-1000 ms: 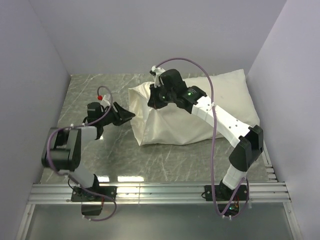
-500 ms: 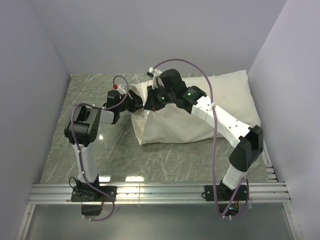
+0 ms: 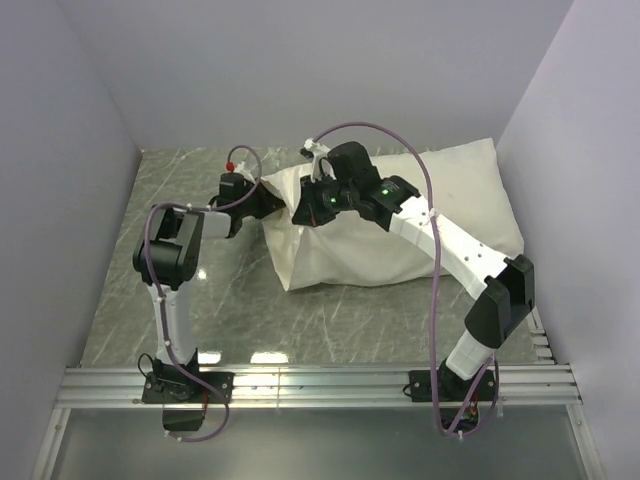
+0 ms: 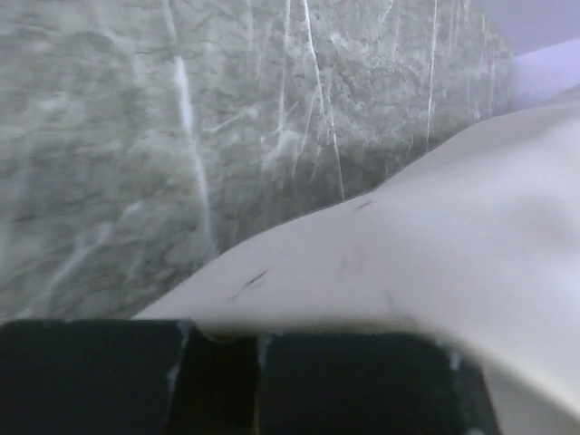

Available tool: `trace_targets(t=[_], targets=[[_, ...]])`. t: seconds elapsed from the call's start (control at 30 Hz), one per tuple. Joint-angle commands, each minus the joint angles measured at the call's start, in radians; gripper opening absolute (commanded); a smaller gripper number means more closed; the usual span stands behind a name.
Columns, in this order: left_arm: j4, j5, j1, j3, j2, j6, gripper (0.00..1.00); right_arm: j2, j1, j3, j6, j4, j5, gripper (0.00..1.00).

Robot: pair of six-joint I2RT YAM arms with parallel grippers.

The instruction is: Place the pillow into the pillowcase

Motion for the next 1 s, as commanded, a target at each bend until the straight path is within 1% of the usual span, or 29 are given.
trace_targets(t=[0.0,0.03,0.07,0.1,0.13,0.17,0.23,0.27,0.3,0.37,0.43,0.5,0.6,0.63,0.67,0.73,0.77,0.8,0.83,0.87,0.9,0.93,0.97], targets=[[0.027,0.118,0.073,-0.041,-0.136,0.025,0.00,-0.007,-0.015,-0.029,-0.031,0.046,0.029,0.00],[0.038,0.168,0.107,-0.099,-0.181,0.027,0.00,0.013,-0.019,-0.039,-0.045,0.054,0.036,0.00],[0.035,0.191,0.127,-0.123,-0.275,0.034,0.00,0.037,-0.024,-0.038,-0.051,0.055,0.047,0.00],[0.035,0.217,0.148,-0.144,-0.320,0.034,0.00,0.098,-0.036,-0.032,-0.056,0.054,0.058,0.00],[0.032,0.265,0.197,-0.172,-0.366,0.030,0.00,0.131,-0.044,-0.017,-0.053,0.057,0.064,0.00],[0.021,0.285,0.217,-0.181,-0.449,0.012,0.00,0.160,-0.055,-0.010,-0.050,0.061,0.059,0.00],[0.015,0.326,0.300,-0.198,-0.529,-0.010,0.00,0.237,-0.075,0.014,-0.050,0.069,0.050,0.00],[0.013,0.363,0.314,-0.203,-0.602,-0.013,0.00,0.260,-0.078,0.028,-0.054,0.063,0.050,0.00],[0.012,0.377,0.325,-0.209,-0.635,-0.009,0.00,0.296,-0.078,0.052,-0.056,0.055,0.046,0.00],[0.000,0.382,0.334,-0.221,-0.705,0.004,0.00,0.318,-0.081,0.066,-0.044,0.060,0.047,0.00],[0.024,0.402,0.325,-0.236,-0.712,-0.013,0.00,0.338,-0.079,0.094,-0.034,0.064,0.038,0.00],[-0.003,0.432,0.311,-0.235,-0.683,-0.022,0.00,0.343,-0.084,0.117,-0.025,0.072,0.032,0.00],[-0.013,0.474,0.259,-0.268,-0.635,-0.002,0.00,0.323,-0.090,0.181,-0.008,0.084,0.018,0.00],[-0.026,0.481,0.245,-0.273,-0.625,0.013,0.00,0.317,-0.093,0.195,-0.008,0.084,0.016,0.00],[-0.051,0.482,0.236,-0.273,-0.609,0.069,0.00,0.310,-0.095,0.210,-0.005,0.086,0.007,0.00],[-0.095,0.475,0.227,-0.273,-0.597,0.120,0.00,0.292,-0.096,0.244,-0.017,0.086,0.009,0.00],[-0.100,0.484,0.227,-0.273,-0.588,0.120,0.00,0.289,-0.095,0.252,-0.022,0.081,0.036,0.00],[-0.112,0.500,0.227,-0.270,-0.583,0.125,0.00,0.289,-0.090,0.279,-0.039,0.048,0.035,0.00],[-0.169,0.509,0.227,-0.255,-0.583,0.154,0.00,0.290,-0.085,0.295,-0.092,0.017,0.032,0.01],[-0.180,0.514,0.227,-0.253,-0.589,0.162,0.00,0.287,-0.078,0.302,-0.122,-0.014,0.012,0.13],[-0.189,0.517,0.227,-0.259,-0.598,0.166,0.00,0.272,-0.056,0.315,-0.158,-0.090,0.003,0.47],[-0.204,0.540,0.227,-0.264,-0.611,0.180,0.00,0.263,-0.041,0.319,-0.250,-0.136,0.004,0.63],[-0.241,0.553,0.228,-0.262,-0.614,0.189,0.00,0.254,-0.018,0.318,-0.310,-0.182,0.018,0.75]])
